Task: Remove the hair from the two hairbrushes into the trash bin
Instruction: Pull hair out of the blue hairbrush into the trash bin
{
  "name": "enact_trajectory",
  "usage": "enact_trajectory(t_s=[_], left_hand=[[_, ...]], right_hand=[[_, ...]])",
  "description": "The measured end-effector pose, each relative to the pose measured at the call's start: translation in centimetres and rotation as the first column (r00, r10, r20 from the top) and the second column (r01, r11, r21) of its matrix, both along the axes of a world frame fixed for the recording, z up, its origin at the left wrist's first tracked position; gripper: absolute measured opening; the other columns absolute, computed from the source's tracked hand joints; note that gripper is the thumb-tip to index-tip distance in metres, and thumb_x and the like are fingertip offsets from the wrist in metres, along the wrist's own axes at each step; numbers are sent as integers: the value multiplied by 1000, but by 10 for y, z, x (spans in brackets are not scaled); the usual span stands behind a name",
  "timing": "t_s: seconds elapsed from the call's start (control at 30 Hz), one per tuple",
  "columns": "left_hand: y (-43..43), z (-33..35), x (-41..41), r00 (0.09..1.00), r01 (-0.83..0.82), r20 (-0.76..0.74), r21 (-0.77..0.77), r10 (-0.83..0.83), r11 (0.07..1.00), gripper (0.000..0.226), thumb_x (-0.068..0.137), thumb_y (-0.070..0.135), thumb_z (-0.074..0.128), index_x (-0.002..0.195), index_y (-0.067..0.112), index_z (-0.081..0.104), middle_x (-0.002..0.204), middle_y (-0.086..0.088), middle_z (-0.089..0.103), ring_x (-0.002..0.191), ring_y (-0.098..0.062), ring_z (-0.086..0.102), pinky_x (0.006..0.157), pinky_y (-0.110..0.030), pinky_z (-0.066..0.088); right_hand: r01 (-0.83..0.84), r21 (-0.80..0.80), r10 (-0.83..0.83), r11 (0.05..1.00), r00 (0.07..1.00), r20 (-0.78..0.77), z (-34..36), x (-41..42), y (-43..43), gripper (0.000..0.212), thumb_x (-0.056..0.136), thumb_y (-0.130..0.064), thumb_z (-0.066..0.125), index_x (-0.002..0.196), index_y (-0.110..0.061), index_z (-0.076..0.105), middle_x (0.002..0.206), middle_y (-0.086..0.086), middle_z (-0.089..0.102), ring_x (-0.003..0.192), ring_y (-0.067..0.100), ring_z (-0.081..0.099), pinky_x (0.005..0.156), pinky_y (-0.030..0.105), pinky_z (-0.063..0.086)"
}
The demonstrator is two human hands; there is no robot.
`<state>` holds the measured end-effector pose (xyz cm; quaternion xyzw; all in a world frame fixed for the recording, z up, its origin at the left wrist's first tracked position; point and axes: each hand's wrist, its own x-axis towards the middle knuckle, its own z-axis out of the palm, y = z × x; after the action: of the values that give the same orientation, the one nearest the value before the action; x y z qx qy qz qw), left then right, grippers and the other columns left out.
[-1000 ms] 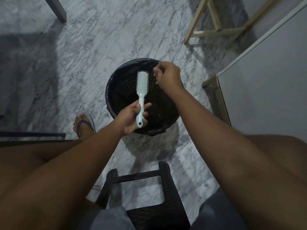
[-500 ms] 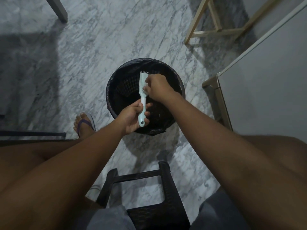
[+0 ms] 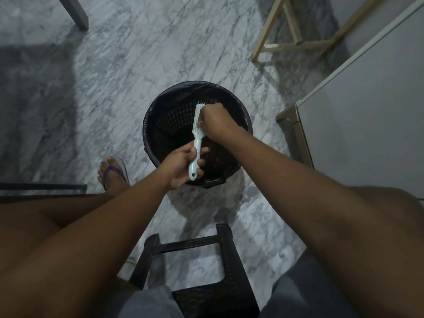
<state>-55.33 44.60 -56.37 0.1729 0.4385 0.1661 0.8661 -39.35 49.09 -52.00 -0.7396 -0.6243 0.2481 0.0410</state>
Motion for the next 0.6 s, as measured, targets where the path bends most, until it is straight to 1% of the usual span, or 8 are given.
enact_trajectory(t_s=[0.07,0.17,0.27,0.33,0.4,0.47,0.57,0.6], left_hand=[[-1,2,-1,999,-30,26,-24,30,999,43,107,12,37,149,20,43,119,-8,60,67,-12,52,54,-28,47],[0,4,-2,997,-62,42,-36,63,997,42,108,13,36,149,18,42,120,-8,60,67,-12,52,53,-26,47],[5,5,-4,996,-78,50,-28,80,997,43,107,13,36,149,18,42,121,-7,62,67,-12,53,54,-27,47],[8,7,-6,995,-82,54,-21,83,996,42,107,13,37,149,18,42,121,-7,62,67,-12,53,54,-27,48],[11,9,-8,995,-80,52,-7,81,997,42,107,13,37,149,17,43,123,-7,61,67,-12,53,53,-27,48],[14,10,-10,995,-80,52,1,80,997,42,107,12,37,148,17,44,124,-7,61,67,-12,54,53,-27,48],[17,10,-11,996,-80,49,8,80,997,42,107,12,37,148,18,44,124,-7,62,69,-12,53,54,-27,48],[17,9,-12,996,-74,44,11,73,997,42,107,12,37,148,18,44,124,-7,61,69,-12,53,54,-27,48]], right_hand=[[49,41,-44,998,993,-108,0,5,1,18,93,-16,63,92,-2,74,89,13,72,79,25,70,76,36,59],[252,126,-208,960,936,-284,11,17,6,14,91,-12,63,86,-7,75,77,1,72,69,11,66,70,20,53],[456,170,-318,873,799,-511,24,31,15,14,93,-8,61,86,-3,73,74,4,71,59,6,64,59,14,52],[548,175,-357,818,722,-592,27,40,16,14,95,-9,60,90,-2,72,78,6,73,59,5,66,58,14,54],[593,185,-407,784,715,-569,19,48,13,15,95,-10,60,87,-4,71,76,5,72,56,0,65,59,15,55],[550,152,-447,822,786,-428,4,57,6,18,93,-6,58,81,-5,71,79,8,72,62,2,66,66,22,56],[308,-117,-314,944,949,-36,-9,56,-10,18,89,-4,58,98,2,73,106,18,72,102,29,68,94,37,53],[278,-154,-283,948,959,-10,-13,52,-11,23,89,-7,61,108,1,72,114,18,70,110,32,64,99,37,51]])
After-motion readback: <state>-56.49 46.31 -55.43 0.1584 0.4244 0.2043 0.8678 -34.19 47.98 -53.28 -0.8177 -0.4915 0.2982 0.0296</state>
